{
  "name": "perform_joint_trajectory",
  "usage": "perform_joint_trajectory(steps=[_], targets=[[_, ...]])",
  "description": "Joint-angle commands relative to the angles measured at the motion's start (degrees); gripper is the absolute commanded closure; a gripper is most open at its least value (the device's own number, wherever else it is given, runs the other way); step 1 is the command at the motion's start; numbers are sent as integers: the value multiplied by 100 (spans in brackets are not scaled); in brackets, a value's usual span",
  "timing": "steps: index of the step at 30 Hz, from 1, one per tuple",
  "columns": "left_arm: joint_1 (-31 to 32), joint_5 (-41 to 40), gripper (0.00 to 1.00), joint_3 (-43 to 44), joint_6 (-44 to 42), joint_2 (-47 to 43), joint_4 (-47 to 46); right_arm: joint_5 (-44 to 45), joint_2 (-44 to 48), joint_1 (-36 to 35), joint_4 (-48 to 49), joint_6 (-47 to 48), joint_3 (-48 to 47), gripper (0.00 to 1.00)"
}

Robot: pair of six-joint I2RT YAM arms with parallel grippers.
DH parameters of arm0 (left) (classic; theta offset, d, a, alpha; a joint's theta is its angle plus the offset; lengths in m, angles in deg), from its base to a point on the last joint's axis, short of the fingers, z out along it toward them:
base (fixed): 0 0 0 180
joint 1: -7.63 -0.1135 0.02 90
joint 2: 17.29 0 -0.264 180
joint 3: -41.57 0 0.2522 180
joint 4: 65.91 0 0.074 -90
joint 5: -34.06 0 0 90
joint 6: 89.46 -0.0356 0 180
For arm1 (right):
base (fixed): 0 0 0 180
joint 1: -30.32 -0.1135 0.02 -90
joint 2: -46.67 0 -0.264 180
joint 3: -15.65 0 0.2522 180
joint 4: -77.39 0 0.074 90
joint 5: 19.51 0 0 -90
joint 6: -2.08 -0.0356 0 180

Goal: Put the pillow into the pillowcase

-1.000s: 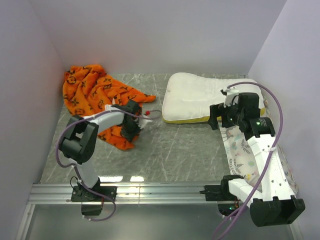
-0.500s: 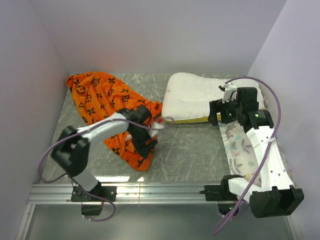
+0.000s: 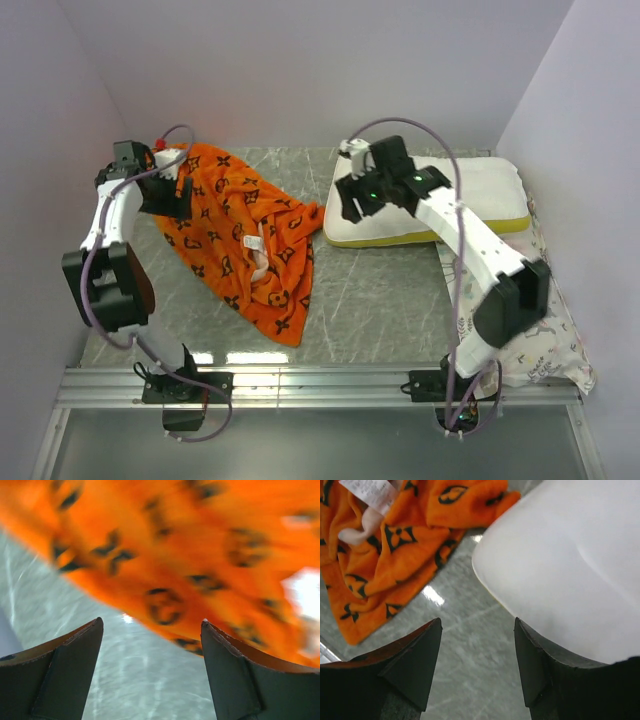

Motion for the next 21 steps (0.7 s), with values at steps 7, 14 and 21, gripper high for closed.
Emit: perform_joint_trajectory(steps=[7, 14, 21], targets=[[-670, -1313, 18, 132, 206, 1438, -1147, 246, -2717, -777, 324, -567, -2330, 34], [-810, -1719, 50, -105, 338, 2090, -1394, 439, -4150, -1067, 245, -656, -3683, 38], [-1065, -1955, 100, -1045, 127, 1449, -1227, 886, -5003, -1269, 315, -533, -3940, 44]])
